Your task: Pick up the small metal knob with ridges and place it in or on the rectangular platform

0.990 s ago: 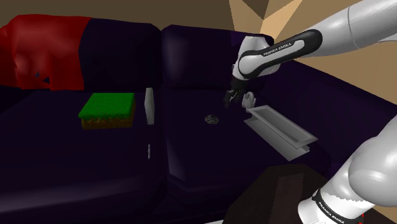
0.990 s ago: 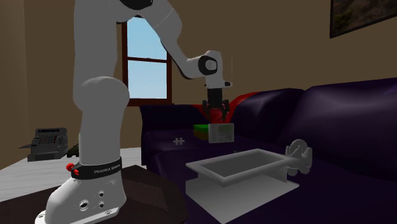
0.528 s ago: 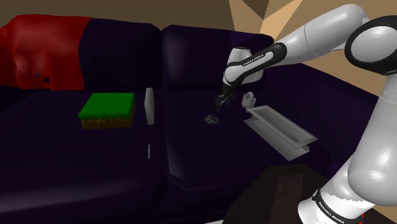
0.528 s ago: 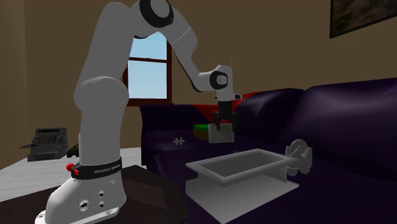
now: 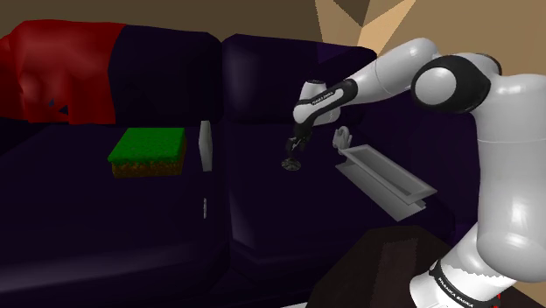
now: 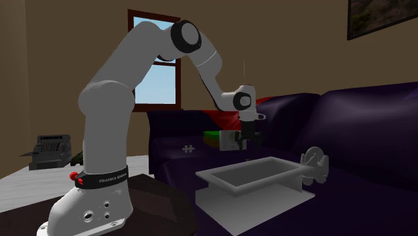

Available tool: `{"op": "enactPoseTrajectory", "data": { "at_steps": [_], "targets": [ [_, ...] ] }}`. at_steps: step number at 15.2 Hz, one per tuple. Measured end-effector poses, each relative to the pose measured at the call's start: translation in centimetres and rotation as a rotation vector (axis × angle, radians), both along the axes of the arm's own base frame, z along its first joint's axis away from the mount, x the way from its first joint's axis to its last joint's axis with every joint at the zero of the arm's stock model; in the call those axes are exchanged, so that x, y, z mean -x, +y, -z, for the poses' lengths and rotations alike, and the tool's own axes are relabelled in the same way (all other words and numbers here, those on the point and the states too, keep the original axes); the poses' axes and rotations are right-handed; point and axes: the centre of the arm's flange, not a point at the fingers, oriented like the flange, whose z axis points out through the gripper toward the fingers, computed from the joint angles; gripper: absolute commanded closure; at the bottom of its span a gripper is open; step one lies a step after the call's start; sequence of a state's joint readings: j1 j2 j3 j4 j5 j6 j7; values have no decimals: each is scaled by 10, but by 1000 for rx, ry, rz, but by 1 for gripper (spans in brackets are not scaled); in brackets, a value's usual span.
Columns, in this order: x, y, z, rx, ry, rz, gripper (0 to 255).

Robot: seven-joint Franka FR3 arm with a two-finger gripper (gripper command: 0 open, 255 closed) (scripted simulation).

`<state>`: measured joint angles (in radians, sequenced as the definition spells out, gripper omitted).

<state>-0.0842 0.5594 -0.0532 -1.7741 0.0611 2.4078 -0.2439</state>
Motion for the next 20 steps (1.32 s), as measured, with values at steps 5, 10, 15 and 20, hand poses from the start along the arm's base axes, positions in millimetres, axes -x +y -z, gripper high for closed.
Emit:
{"op": "enactPoseTrajectory", "data": {
  "at_steps": [5, 10, 15, 20],
  "targets": [
    [-8, 0, 31, 0, 0, 1, 0],
    [-10, -1, 49, 0, 0, 1, 0],
    [-10, -1, 50, 0, 0, 1, 255],
    [-10, -1, 50, 0, 0, 1, 255]
  ]
}}
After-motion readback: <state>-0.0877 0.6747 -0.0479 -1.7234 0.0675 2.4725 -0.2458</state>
